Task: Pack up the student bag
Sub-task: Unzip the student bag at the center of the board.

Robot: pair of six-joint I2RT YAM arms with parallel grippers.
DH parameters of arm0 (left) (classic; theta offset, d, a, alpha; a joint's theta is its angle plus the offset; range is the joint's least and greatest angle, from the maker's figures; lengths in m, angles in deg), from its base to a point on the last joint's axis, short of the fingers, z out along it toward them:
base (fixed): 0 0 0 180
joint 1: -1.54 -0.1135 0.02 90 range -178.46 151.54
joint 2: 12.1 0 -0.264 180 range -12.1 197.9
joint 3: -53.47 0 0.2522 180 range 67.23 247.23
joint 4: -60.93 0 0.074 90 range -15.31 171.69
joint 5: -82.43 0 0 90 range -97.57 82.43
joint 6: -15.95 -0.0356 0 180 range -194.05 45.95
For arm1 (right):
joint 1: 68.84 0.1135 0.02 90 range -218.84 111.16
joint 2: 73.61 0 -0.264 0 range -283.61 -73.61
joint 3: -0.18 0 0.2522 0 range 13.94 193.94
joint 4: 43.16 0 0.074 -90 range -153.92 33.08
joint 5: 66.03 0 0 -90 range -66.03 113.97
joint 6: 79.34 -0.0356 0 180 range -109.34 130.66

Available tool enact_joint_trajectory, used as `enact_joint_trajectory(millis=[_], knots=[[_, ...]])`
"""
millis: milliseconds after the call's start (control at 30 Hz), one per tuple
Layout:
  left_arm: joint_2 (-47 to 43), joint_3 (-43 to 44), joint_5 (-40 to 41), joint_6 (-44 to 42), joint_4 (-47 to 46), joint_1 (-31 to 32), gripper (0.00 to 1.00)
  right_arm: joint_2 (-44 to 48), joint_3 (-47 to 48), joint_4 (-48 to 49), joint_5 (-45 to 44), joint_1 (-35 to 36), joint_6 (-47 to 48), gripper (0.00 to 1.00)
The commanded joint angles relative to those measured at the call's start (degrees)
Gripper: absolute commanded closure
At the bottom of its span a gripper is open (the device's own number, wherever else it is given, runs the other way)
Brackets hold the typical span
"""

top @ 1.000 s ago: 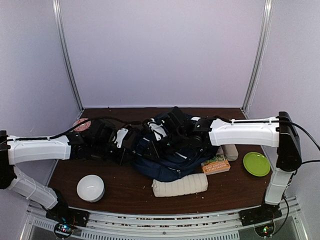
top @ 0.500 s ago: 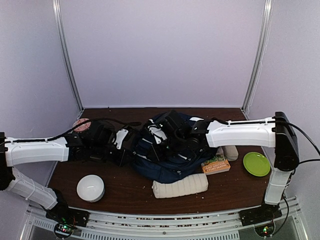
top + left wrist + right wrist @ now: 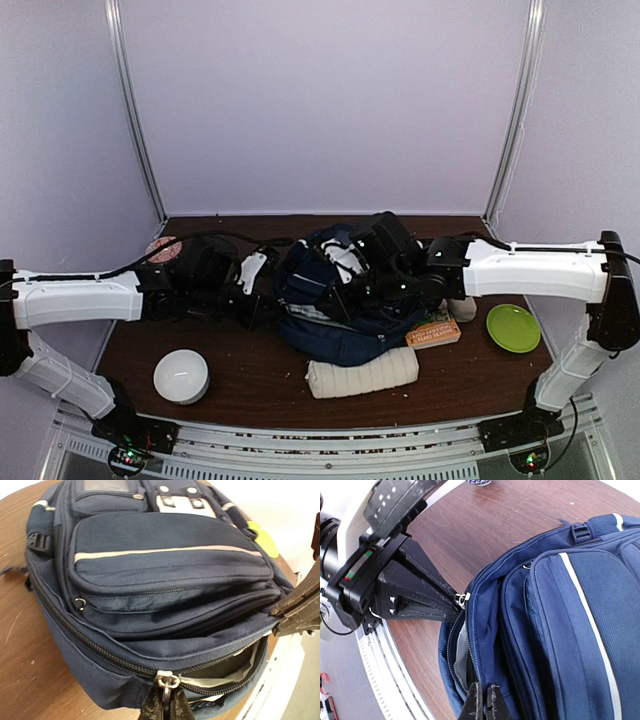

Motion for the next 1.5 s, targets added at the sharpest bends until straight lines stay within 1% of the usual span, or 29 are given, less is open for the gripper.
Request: enact_joint_trajectory(millis=[0,167,233,333,433,467,567,667,800,1000,1267,1467], knots=[[3.32,1.32,6.93,0.67,2.47,-2.01,1.00,7.94,-4.93,-4.24,-3.07,-0.04,1.50,1.00],[7.63,4.69,6.32,0.43,3.74,-2.89,1.00,12.56,-11.80,-2.97,-6.99,-0.11,0.04,1.00],[8.76,6.33,4.62,-0.82,5.00,-2.89,1.00,13.93,-13.18,-2.98,-9.66,-0.28,-0.81,1.00],[8.05,6.67,-2.60,-3.78,5.54,-2.87,1.00,15.42,-13.67,-2.81,-14.29,-0.90,-2.80,1.00],[5.84,6.38,-9.11,-5.40,7.36,-2.91,1.00,15.64,-13.23,-1.20,-16.14,-1.42,-4.19,1.00],[5.21,6.62,-9.74,-5.54,8.85,-2.87,1.00,15.26,-12.76,-0.93,-16.43,-1.64,-4.50,1.00],[5.17,8.09,-6.03,-6.38,15.53,-2.91,1.00,14.06,-11.50,-0.67,-15.99,-1.80,-3.90,1.00],[6.67,8.60,-1.75,-6.97,18.93,-2.91,1.00,13.17,-11.48,-0.93,-14.86,-1.81,-2.35,1.00],[9.57,8.60,0.18,-6.01,17.80,-3.18,1.00,13.52,-12.02,-3.36,-12.99,-1.76,0.42,1.00],[14.79,9.73,2.37,-4.95,15.34,-3.83,1.00,17.40,-16.41,-4.54,-11.24,-1.74,2.82,1.00],[18.73,13.94,3.81,-5.25,14.62,-5.79,1.00,20.67,-21.82,-2.74,-9.09,-1.79,2.33,1.00],[22.41,19.24,4.41,-7.06,16.38,-6.74,1.00,20.12,-22.25,-1.65,-7.29,-1.79,2.38,1.00]])
